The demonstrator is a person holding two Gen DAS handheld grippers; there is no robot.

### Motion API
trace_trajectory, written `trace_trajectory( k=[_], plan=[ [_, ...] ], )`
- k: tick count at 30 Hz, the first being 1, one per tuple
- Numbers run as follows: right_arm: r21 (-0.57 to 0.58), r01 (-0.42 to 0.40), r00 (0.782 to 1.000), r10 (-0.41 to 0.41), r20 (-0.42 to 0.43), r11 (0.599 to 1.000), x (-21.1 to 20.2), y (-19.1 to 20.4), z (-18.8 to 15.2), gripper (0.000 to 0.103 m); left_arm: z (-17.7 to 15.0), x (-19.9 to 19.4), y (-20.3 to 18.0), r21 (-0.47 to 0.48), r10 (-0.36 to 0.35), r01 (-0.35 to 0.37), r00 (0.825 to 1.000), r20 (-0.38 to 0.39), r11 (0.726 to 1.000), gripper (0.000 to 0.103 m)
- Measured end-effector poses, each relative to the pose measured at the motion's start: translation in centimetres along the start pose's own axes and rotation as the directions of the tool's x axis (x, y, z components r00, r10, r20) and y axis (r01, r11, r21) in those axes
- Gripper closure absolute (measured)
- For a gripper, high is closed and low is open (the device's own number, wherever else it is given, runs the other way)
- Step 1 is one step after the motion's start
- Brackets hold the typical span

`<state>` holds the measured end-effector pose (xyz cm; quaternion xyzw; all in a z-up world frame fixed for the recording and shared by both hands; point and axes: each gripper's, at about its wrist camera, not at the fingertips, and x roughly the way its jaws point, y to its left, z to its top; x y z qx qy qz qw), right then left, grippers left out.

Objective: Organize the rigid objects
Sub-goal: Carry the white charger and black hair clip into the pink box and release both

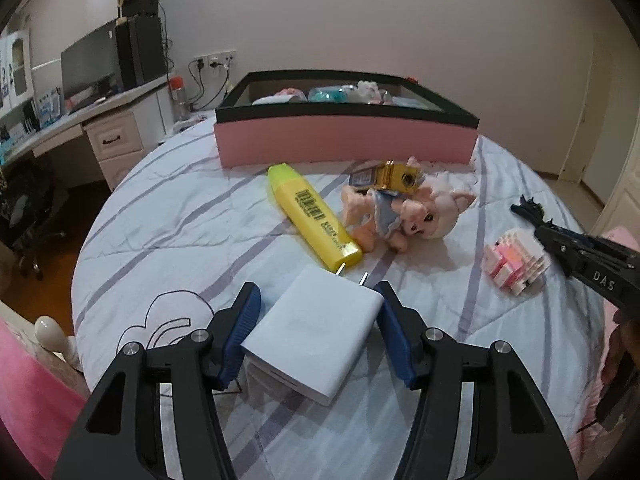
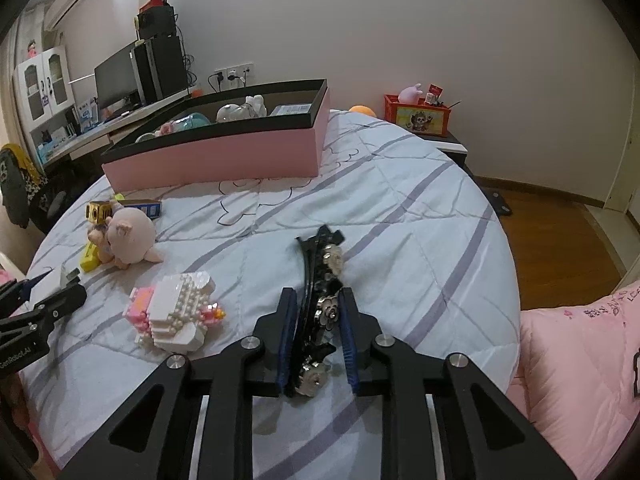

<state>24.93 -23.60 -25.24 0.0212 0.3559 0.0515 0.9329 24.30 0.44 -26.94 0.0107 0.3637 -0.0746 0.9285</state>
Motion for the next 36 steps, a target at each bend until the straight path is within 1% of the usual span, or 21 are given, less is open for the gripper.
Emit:
trace_trajectory(
  k=[5,11,15,16,18,19,21,22,24,25,27,28,30,32,35,36],
  plan=[
    [0.003,-0.044,0.999,0.044,0.020,0.999,-0.8,0.5,0.6,0.085,0.9,-0.7,-0.2,-0.004,-0.009,0.009,1.000,0.029,1.000,0.044],
    [-0.007,-0.062,0.995,0.063,0.072,0.998,-2.5,1.6,2.0,0.085,2.7,-2.2,-0.6,-0.003,-0.013,0.013,0.996,0.086,1.000,0.044],
    [-0.018,-0.080,0.986,0.082,0.143,0.997,-4.6,2.9,3.3,0.085,4.6,-4.1,-1.2,-0.002,-0.001,0.001,0.988,0.156,1.000,0.043],
    [-0.021,-0.081,0.980,0.084,0.182,0.996,-5.5,3.4,3.6,0.085,5.2,-4.7,-1.4,-0.003,0.004,-0.004,0.984,0.177,1.000,0.044],
    [-0.033,-0.089,0.970,0.094,0.226,0.995,-6.7,4.2,4.2,0.085,6.0,-5.7,-1.5,-0.004,0.011,-0.010,0.977,0.213,1.000,0.044],
    [-0.045,-0.093,0.960,0.102,0.262,0.995,-7.6,4.9,4.7,0.084,6.5,-6.4,-1.7,-0.004,0.020,-0.019,0.971,0.238,1.000,0.044],
    [-0.060,-0.100,0.953,0.113,0.282,0.993,-8.4,5.8,5.5,0.084,7.3,-7.5,-2.2,0.002,0.033,-0.035,0.960,0.279,0.999,0.044],
    [-0.066,-0.110,0.943,0.125,0.309,0.992,-9.0,6.3,6.0,0.084,7.8,-8.1,-2.3,0.002,0.036,-0.038,0.954,0.299,0.999,0.044],
    [-0.078,-0.113,0.938,0.132,0.321,0.990,-9.5,7.1,6.6,0.084,8.5,-9.4,-2.5,0.003,0.041,-0.044,0.938,0.343,0.999,0.044],
    [-0.080,-0.120,0.930,0.141,0.340,0.989,-9.9,7.3,6.9,0.084,8.8,-9.9,-2.6,0.009,0.051,-0.058,0.930,0.365,0.998,0.044],
    [-0.091,-0.123,0.922,0.148,0.358,0.988,-10.6,7.9,7.6,0.084,9.4,-11.0,-2.9,0.016,0.072,-0.086,0.911,0.406,0.996,0.043],
    [-0.095,-0.125,0.914,0.152,0.375,0.988,-11.0,8.1,7.9,0.084,9.6,-11.4,-2.9,0.017,0.072,-0.088,0.905,0.420,0.996,0.043],
    [-0.100,-0.125,0.910,0.155,0.384,0.987,-11.5,8.4,8.3,0.084,10.2,-12.1,-2.8,0.013,0.069,-0.084,0.893,0.445,0.996,0.043],
    [-0.101,-0.124,0.902,0.155,0.403,0.987,-11.9,8.6,8.9,0.084,10.7,-12.7,-2.9,0.013,0.080,-0.098,0.880,0.468,0.995,0.043],
    [-0.104,-0.119,0.894,0.152,0.421,0.987,-12.3,8.7,9.6,0.084,11.4,-13.2,-2.8,0.022,0.078,-0.102,0.869,0.489,0.995,0.043],
    [-0.106,-0.119,0.895,0.153,0.420,0.987,-12.2,8.8,9.9,0.084,11.7,-13.3,-2.8,0.025,0.079,-0.104,0.866,0.494,0.994,0.043]
  ],
)
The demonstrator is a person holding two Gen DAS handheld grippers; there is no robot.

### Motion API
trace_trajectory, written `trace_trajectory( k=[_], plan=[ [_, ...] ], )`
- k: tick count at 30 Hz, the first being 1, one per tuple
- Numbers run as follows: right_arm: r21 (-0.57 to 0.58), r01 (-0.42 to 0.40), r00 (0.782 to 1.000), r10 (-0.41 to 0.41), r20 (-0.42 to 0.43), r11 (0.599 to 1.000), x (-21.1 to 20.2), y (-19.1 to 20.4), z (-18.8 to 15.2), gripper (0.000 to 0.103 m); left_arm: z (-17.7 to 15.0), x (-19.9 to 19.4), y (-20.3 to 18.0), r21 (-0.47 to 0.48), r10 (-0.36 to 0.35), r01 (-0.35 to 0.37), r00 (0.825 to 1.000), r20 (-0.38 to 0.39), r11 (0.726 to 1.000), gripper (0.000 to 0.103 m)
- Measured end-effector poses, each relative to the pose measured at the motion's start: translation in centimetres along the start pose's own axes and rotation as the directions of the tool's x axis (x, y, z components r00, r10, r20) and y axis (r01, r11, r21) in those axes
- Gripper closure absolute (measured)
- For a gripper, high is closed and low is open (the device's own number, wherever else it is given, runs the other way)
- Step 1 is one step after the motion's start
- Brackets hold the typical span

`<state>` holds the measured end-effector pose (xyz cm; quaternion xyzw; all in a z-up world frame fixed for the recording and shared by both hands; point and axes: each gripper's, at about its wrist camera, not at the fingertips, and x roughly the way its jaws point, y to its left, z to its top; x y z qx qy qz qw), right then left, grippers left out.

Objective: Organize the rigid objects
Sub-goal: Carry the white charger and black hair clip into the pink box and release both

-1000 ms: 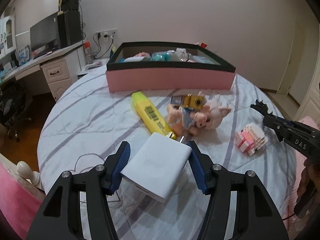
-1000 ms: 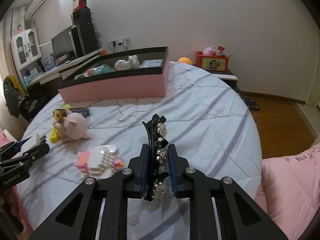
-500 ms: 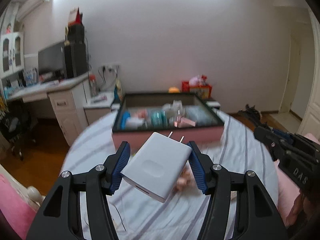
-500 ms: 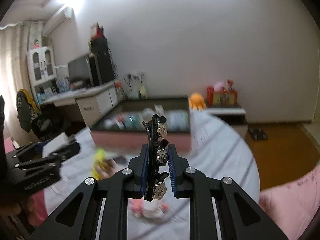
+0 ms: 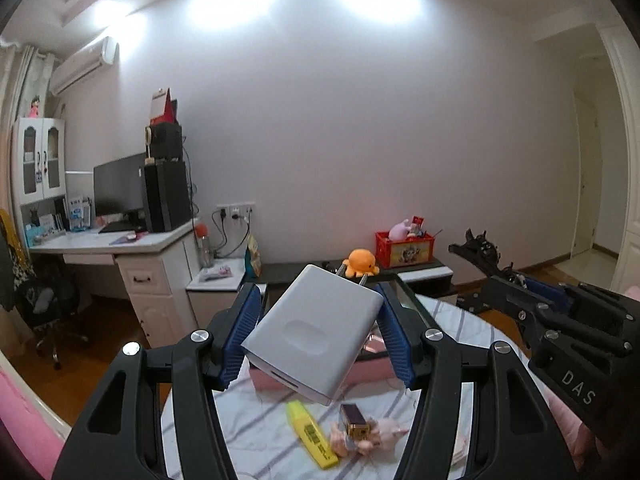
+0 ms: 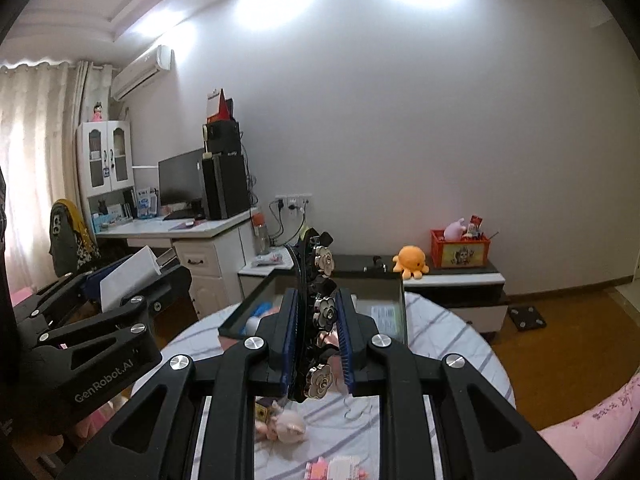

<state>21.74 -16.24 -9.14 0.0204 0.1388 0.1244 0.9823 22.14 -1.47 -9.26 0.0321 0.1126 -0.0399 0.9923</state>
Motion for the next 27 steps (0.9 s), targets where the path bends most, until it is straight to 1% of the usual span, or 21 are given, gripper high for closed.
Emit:
trace_trajectory(
  k=[7,10,12,15,16,18,19,21,22,24,25,27],
  plan=[
    [-0.015,0.006,1.000,-0.006,0.008,1.000,1.7,-0.3,1.2,0.084,1.5,1.6,0.3,0.018,0.009,-0.009,1.000,0.027,1.000,0.043],
    [-0.035,0.012,1.000,-0.012,0.004,0.999,3.0,-0.4,1.8,0.084,1.9,3.0,0.3,0.032,0.014,-0.015,0.999,0.032,0.999,0.043],
    [-0.044,0.017,1.000,-0.017,-0.001,0.999,4.0,-0.6,2.2,0.084,2.3,4.5,0.4,0.032,0.002,-0.003,1.000,0.022,0.999,0.043],
    [-0.054,0.019,1.000,-0.021,-0.024,0.998,6.5,-1.3,2.8,0.084,2.6,7.5,0.8,0.038,0.001,0.000,1.000,-0.014,0.999,0.043],
    [-0.065,0.031,0.999,-0.034,-0.043,0.997,7.9,-1.6,2.9,0.084,2.6,8.7,0.9,0.038,-0.002,0.003,0.999,-0.032,0.999,0.043],
    [-0.063,0.033,0.997,-0.038,-0.070,0.997,9.7,-2.3,2.9,0.084,2.4,11.5,1.4,0.022,-0.034,0.036,0.996,-0.085,0.999,0.043],
    [-0.061,0.034,0.994,-0.040,-0.102,0.998,11.4,-2.8,2.8,0.084,2.2,12.8,1.5,0.018,-0.041,0.043,0.993,-0.109,0.999,0.043],
    [-0.064,0.037,0.989,-0.046,-0.143,0.997,13.5,-3.6,2.4,0.084,1.5,16.0,2.0,0.007,-0.062,0.064,0.984,-0.169,0.998,0.043],
    [-0.060,0.033,0.981,-0.044,-0.190,0.998,15.4,-4.1,1.8,0.084,1.0,17.6,2.1,0.003,-0.063,0.065,0.977,-0.201,0.998,0.043],
    [-0.044,0.019,0.970,-0.029,-0.241,0.999,17.5,-4.6,0.8,0.084,-0.4,20.6,2.1,0.010,-0.060,0.065,0.959,-0.277,0.998,0.043],
    [-0.042,0.017,0.957,-0.029,-0.287,0.999,19.1,-4.9,-0.1,0.084,-1.1,21.7,2.1,0.011,-0.056,0.062,0.952,-0.300,0.998,0.043],
    [-0.039,0.015,0.943,-0.028,-0.330,0.999,20.8,-5.3,-1.2,0.084,-2.5,24.1,2.0,0.009,-0.068,0.076,0.929,-0.363,0.997,0.043]
  ],
)
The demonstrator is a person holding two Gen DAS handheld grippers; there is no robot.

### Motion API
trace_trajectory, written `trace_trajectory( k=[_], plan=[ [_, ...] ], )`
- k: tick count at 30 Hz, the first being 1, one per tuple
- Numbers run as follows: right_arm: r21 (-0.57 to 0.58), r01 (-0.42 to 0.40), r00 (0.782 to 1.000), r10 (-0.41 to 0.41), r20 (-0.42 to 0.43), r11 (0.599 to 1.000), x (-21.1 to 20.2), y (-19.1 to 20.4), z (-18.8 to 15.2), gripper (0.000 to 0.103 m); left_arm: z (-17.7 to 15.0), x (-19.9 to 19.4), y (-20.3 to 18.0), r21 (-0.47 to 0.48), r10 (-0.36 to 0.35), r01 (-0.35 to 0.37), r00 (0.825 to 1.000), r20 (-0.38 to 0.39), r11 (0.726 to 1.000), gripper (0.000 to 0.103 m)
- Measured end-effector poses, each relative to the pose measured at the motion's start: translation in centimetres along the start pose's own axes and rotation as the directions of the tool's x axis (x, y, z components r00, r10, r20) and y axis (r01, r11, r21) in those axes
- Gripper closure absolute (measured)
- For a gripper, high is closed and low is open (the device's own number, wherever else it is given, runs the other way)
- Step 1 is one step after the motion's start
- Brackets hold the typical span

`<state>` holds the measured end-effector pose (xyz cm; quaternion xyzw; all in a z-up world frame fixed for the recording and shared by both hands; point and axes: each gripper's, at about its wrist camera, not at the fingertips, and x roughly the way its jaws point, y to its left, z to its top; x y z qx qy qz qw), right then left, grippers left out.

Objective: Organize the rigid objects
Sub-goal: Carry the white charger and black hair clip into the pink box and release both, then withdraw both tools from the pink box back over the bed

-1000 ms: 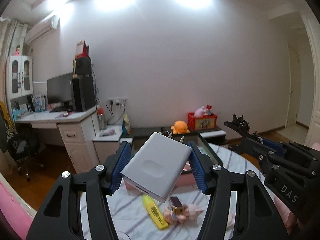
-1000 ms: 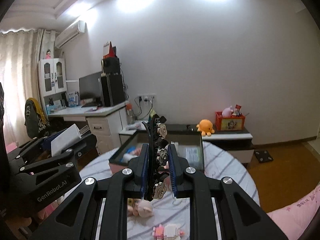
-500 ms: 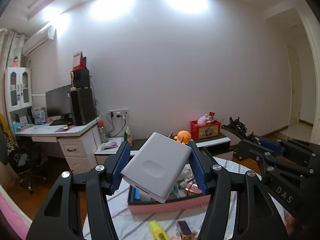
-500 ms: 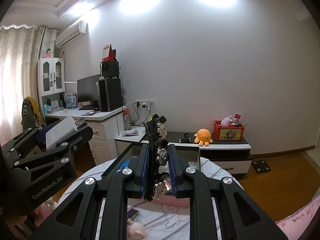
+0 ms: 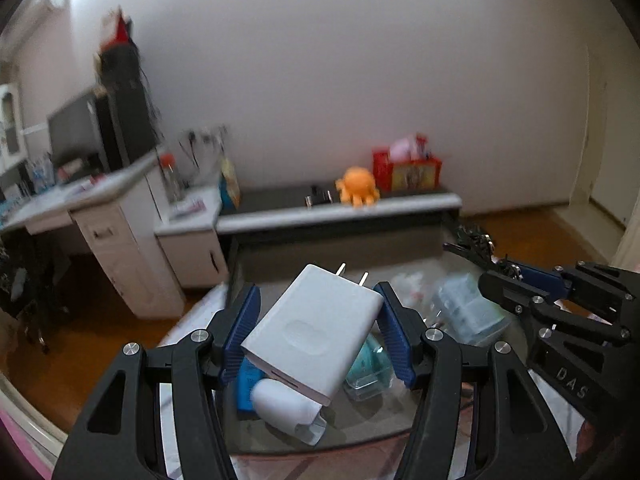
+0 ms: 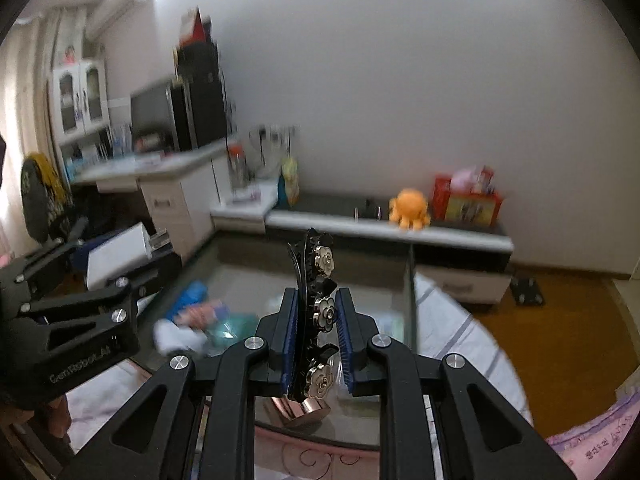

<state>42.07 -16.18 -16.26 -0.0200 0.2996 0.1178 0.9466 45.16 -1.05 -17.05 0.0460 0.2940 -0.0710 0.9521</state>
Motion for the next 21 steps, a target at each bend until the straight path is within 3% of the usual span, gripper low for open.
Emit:
trace_trajectory(
  k=[6,9,12,14,19,21],
  plan=[
    [0.017,0.029,0.994,-0.027,-0.106,0.999,4.1,-1.0,-1.2,0.084,-1.4,4.5,-0.5,0.014,0.007,-0.005,0.994,-0.110,1.000,0.043],
    [0.042,0.017,0.992,-0.011,-0.126,0.999,4.5,-1.3,-1.2,0.083,-1.6,4.9,-0.6,0.010,0.014,-0.013,0.993,-0.114,1.000,0.042],
    [0.067,0.001,0.994,0.006,-0.109,0.998,3.6,-1.8,-1.0,0.081,-1.1,3.6,-0.6,0.001,0.020,-0.020,0.997,-0.075,1.000,0.026],
    [0.078,-0.001,0.997,0.007,-0.078,0.997,2.5,-1.9,-0.7,0.060,-0.7,2.1,-0.5,-0.002,0.019,-0.020,0.999,-0.038,1.000,0.021],
    [0.090,-0.031,1.000,0.031,0.006,0.995,-2.1,-1.1,0.3,0.048,0.0,-2.8,0.0,-0.018,0.043,-0.042,0.998,0.051,0.999,0.004],
    [0.090,-0.039,0.998,0.035,0.048,0.995,-4.0,-0.8,0.5,0.034,0.1,-5.3,0.4,-0.032,0.044,-0.041,0.995,0.085,0.999,0.003]
  ],
)
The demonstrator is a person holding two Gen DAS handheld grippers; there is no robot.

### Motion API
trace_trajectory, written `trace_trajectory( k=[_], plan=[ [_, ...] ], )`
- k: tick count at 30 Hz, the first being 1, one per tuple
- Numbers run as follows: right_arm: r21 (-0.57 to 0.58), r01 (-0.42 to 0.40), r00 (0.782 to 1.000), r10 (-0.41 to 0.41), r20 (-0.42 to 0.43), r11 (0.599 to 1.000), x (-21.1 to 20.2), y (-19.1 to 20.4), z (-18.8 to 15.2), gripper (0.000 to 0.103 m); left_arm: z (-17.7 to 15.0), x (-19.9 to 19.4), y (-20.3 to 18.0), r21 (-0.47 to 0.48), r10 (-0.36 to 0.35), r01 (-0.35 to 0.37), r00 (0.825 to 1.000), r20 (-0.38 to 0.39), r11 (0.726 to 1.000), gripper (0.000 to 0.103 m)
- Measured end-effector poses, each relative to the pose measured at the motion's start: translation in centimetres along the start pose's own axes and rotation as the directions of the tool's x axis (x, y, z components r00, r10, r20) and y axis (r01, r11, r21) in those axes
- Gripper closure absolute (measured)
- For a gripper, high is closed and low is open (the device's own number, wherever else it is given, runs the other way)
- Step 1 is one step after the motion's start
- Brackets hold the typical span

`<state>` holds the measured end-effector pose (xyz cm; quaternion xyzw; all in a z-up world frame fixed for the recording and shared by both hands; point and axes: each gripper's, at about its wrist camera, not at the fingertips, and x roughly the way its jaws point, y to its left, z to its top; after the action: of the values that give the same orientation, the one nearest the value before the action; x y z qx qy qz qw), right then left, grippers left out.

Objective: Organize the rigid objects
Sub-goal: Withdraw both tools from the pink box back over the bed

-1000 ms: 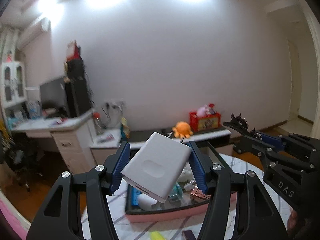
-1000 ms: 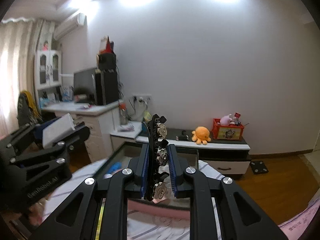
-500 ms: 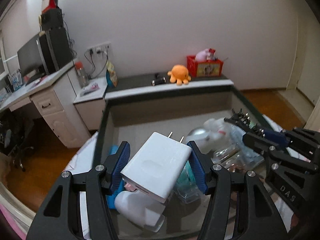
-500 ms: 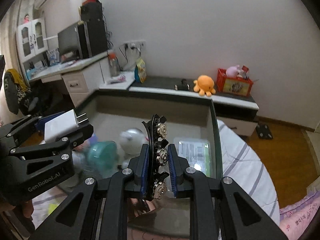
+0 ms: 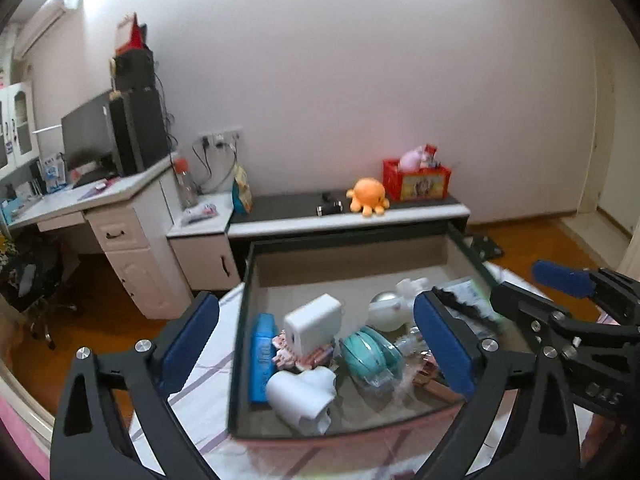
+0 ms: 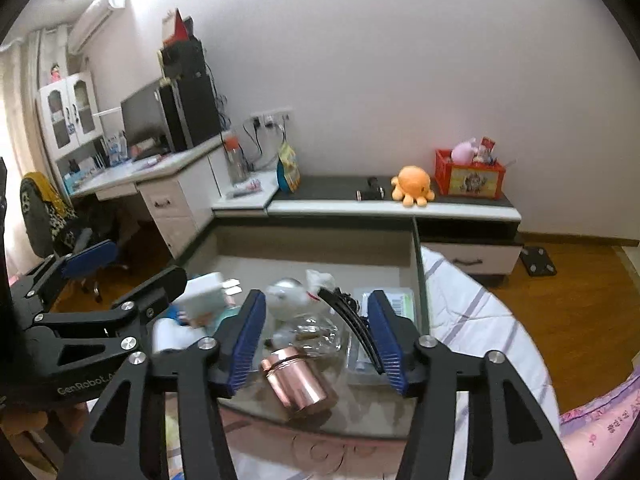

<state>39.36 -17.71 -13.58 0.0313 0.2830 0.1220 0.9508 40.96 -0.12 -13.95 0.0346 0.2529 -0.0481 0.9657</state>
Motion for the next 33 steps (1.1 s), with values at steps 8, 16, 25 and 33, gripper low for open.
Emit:
trace_trajectory(
  k=[8,16,25,33],
  plan=[
    [-0.042,-0.001,0.988,0.008,0.153,0.999,-9.7,2.5,-0.4,0.012,-0.4,-10.7,0.6,-0.044,-0.003,0.010,0.990,0.144,0.999,0.000],
    [-0.079,0.030,0.957,-0.006,0.289,0.996,-18.0,5.3,-2.8,0.000,-3.0,-20.4,-0.7,-0.028,0.034,-0.027,0.962,0.271,0.999,0.000],
    [-0.040,0.085,0.917,-0.063,0.393,0.996,-24.4,6.6,-6.7,0.000,-6.3,-27.3,-2.0,-0.057,0.088,-0.072,0.929,0.360,0.996,0.000],
    [-0.030,0.105,0.893,-0.081,0.442,0.994,-27.2,7.2,-8.8,0.000,-7.7,-30.5,-2.9,-0.061,0.109,-0.092,0.897,0.429,0.994,0.000]
  ],
)
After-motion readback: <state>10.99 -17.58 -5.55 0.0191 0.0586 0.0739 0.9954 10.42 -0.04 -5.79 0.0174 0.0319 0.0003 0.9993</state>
